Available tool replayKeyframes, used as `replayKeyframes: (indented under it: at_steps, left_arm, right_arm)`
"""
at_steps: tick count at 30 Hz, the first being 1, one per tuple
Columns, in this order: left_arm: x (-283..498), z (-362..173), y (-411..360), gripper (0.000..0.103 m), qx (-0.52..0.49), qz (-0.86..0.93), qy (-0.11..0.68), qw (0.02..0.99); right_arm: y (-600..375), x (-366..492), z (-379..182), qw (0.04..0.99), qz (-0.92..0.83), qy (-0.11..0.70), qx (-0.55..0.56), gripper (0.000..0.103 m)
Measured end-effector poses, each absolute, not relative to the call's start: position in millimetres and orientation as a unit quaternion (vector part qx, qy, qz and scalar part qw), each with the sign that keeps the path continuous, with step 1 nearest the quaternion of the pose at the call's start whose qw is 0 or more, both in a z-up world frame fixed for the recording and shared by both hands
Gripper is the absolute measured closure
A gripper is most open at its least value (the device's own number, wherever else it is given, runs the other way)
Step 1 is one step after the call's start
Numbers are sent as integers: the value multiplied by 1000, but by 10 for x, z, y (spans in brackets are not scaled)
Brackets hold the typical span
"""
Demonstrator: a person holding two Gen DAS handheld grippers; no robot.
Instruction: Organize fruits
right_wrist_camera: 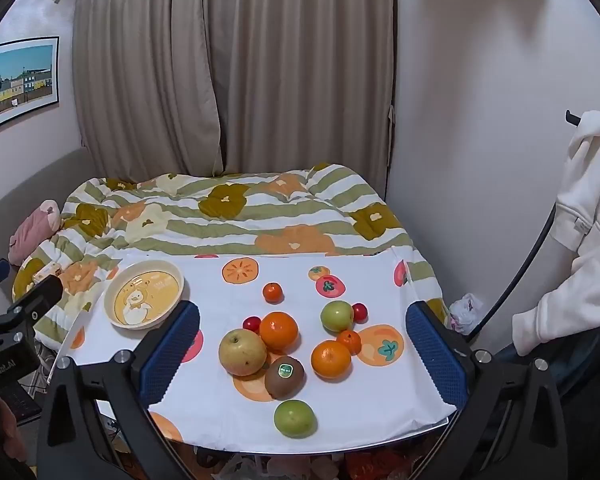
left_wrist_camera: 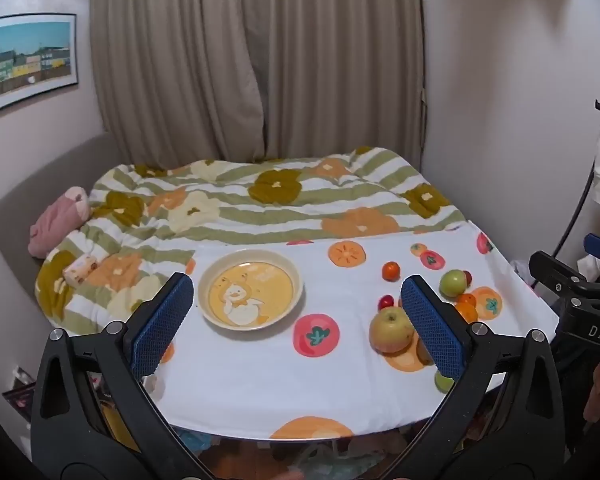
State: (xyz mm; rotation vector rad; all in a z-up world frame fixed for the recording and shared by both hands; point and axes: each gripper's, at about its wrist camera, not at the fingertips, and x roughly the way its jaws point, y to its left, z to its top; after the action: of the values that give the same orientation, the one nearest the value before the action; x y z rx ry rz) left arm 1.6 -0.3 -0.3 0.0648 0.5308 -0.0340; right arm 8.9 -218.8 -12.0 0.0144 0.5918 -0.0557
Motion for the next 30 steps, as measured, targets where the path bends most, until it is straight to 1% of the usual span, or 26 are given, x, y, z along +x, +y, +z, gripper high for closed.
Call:
replayKeyframes:
  at_steps: [16,30]
  left_arm:
    - [90,-82,-22,0,30,-22,267,963]
    - [107,-40,14,0,27,-30,268,963]
  right_arm:
    - [-2175,99,-139,955,-28,296,6,0]
    - [-2180,118,-193,954,-29,298,5,0]
